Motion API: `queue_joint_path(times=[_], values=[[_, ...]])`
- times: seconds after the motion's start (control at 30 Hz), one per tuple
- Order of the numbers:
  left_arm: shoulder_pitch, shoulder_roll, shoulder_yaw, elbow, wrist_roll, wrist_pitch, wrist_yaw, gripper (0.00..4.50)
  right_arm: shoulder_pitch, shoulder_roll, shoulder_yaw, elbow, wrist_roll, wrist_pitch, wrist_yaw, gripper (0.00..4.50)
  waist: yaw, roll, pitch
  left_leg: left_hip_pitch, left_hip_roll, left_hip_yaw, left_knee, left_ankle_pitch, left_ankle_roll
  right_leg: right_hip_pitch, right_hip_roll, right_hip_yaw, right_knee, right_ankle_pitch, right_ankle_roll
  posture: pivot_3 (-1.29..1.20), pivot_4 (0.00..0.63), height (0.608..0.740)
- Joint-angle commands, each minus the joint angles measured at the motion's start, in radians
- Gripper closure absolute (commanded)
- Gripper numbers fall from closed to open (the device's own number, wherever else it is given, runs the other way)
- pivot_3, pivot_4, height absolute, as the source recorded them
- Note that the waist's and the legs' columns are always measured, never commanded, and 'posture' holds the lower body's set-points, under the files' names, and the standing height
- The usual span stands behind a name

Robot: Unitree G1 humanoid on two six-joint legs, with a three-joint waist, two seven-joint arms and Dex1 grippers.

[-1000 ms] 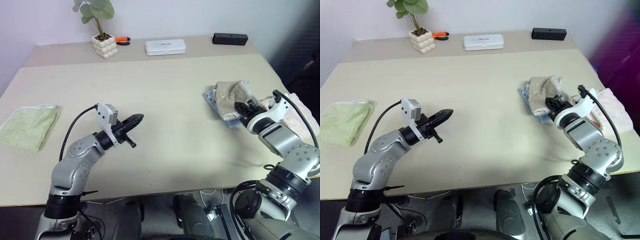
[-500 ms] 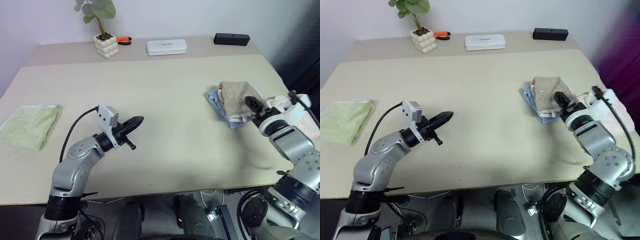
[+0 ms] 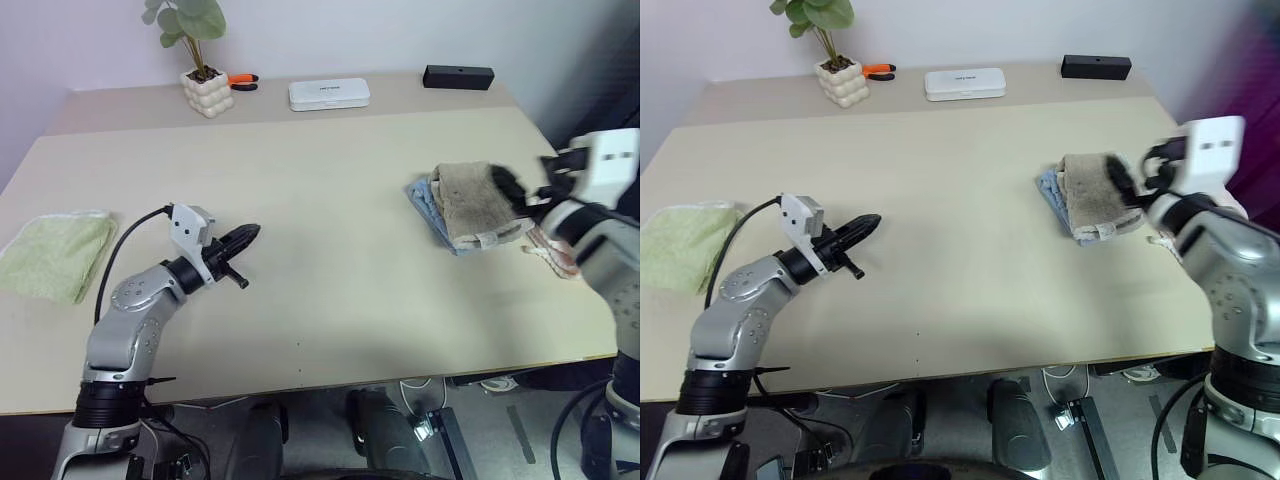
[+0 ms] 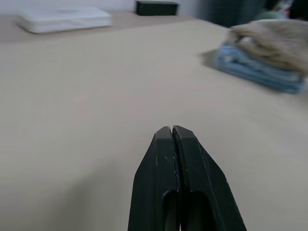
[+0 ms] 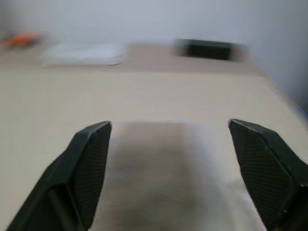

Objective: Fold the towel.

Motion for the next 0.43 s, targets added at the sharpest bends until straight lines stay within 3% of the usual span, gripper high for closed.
queue_joint_path(times=[0.03, 0.17, 0.43], values=[[0.042, 0.04, 0.045, -0.031, 0.017, -0.042, -0.022, 4.5, -0.031, -0.02, 0.137, 0.005, -0.068, -0.133, 0.192, 0.56, 0.0, 0.0, 0.0, 0.0, 0.0, 0.0, 0.0, 0.0, 0.0, 0.0, 0.0, 0.0, 0.0, 0.0, 0.0, 0.0, 0.15, 0.737], [0.132, 0.094, 0.071, -0.073, 0.029, -0.052, -0.045, 4.5, -0.066, -0.004, 0.28, 0.085, -0.159, -0.264, 0.357, 0.56, 0.001, 0.0, 0.0, -0.001, 0.0, 0.001, 0.0, 0.0, 0.0, 0.0, -0.001, 0.0, -0.003, 0.0, 0.0, 0.0, 0.15, 0.737], [0.228, 0.133, 0.137, -0.126, 0.023, -0.044, -0.042, 4.5, -0.041, 0.007, 0.312, 0.178, -0.208, -0.35, 0.506, 0.56, 0.022, -0.001, 0.001, -0.005, -0.001, 0.001, 0.002, 0.0, 0.0, 0.0, -0.003, -0.001, -0.007, 0.001, -0.001, 0.0, 0.15, 0.737]])
